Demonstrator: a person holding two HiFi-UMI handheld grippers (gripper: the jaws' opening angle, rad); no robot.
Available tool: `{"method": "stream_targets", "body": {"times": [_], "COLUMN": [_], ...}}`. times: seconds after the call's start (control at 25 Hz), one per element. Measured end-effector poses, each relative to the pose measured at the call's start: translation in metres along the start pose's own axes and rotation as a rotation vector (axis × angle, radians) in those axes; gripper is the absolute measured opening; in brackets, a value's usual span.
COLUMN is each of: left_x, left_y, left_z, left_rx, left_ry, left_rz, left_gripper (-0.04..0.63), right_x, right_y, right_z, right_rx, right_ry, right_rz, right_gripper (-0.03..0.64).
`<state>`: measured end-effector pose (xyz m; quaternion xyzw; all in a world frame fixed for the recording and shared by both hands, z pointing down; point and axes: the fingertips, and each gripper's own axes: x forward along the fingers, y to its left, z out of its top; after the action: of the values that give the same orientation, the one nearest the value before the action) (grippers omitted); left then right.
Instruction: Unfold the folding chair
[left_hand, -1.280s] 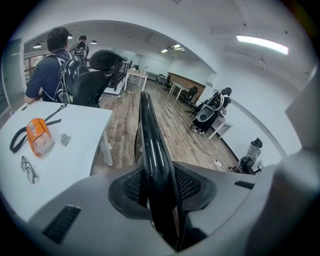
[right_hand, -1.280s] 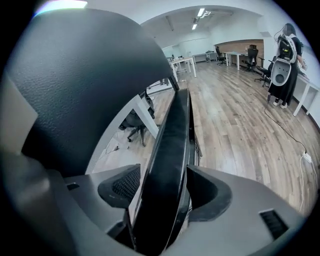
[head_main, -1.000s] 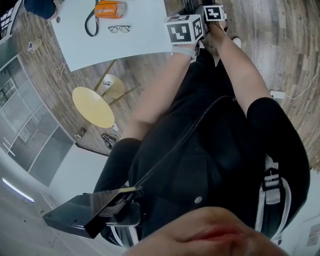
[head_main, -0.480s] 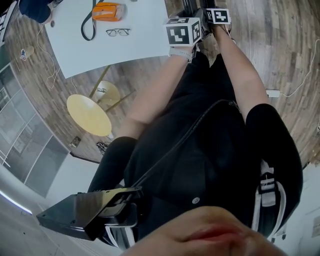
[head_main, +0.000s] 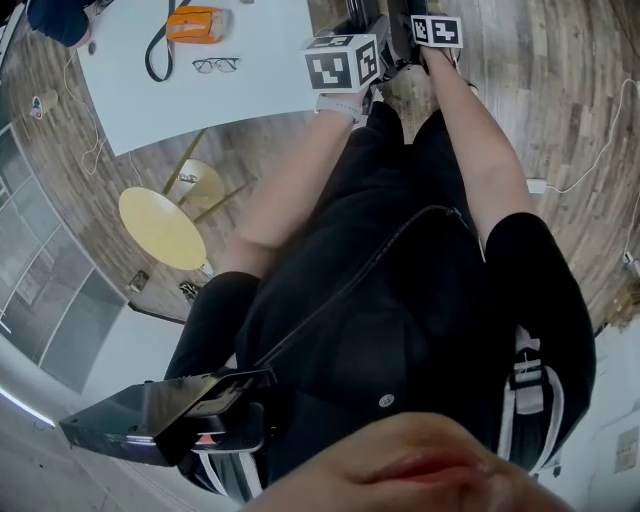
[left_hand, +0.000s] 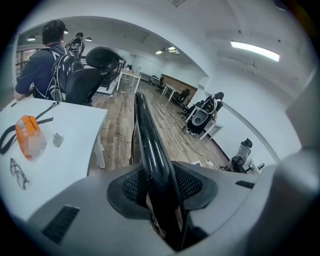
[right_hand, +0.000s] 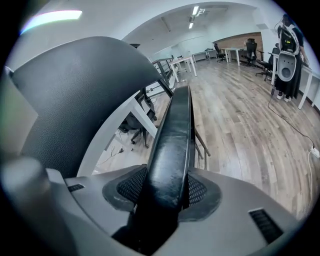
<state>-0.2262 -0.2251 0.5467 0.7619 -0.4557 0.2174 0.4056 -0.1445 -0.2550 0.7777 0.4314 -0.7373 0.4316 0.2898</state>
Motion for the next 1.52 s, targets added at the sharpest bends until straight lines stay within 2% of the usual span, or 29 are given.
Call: {"method": "stream_targets", "body": {"times": [0.16, 0.32, 0.64, 0.88, 1.2, 1.52], "left_x": [0.006, 0.006, 0.016, 0.034, 0.052, 0.074], "left_y": [-0.011, -0.004, 0.014, 0.003, 0.0, -0.006], "left_z": [0.004, -0.003, -0.017, -0.023, -0.038, -0.053], "left_rx": [-0.001, -0.044, -0.14, -0.13, -0.157, -0.14], "left_ry": [-0.016, -0.006, 0.009, 0.011, 0.017, 0.044], "left_rz": [0.027, 0.066, 0.039, 0.01, -0.01, -0.046], "left_gripper": [0.123, 0.101, 0.091, 0.091, 0.091, 0.094], "right_x": [-0.008, -0.022, -0.032, -0.039, -0.038, -0.033], "right_y": [-0.019, -0.055, -0.128, -0.181, -0.248, -0.315], "right_z": [0.003, -0.005, -0.021, -0.033, -0.056, -0.081], "right_rx": [0.012, 0.065, 0.156, 0.211, 0.285, 0.337], "right_ry": [-0.019, -0.021, -0.017, -0.053, -0.06, -0.053], "right_rz": [0.043, 0.076, 0.253, 0.387, 0.562, 0.653], "right_gripper": [0.196, 0.196, 0.198, 0.196, 0.196, 0.198]}}
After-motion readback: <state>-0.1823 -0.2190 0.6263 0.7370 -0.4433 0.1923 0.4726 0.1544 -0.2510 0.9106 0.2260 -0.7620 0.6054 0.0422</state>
